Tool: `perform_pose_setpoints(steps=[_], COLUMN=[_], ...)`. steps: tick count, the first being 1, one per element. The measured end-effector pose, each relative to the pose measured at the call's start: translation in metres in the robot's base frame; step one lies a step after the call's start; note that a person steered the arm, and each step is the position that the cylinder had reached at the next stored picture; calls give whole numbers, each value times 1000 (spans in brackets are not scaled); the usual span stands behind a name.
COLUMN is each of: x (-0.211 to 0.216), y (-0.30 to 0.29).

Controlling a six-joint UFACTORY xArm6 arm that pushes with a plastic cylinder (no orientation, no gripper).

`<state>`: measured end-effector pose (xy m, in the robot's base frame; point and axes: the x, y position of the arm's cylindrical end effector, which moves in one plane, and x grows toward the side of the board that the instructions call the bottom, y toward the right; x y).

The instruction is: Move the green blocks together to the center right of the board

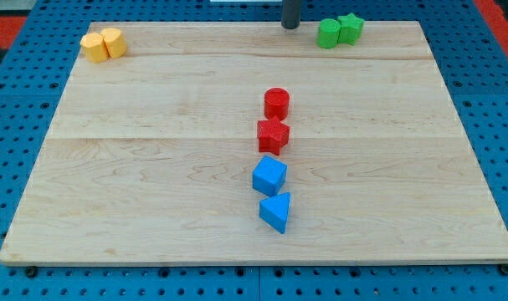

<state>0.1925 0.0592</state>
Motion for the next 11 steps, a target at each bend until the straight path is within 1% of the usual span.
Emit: perform_pose_setpoints(steps=[1, 2, 3, 7, 9, 10, 11], x=[0, -1, -1, -1, -1, -1, 3], y=[0, 24, 34, 45, 73, 95, 130])
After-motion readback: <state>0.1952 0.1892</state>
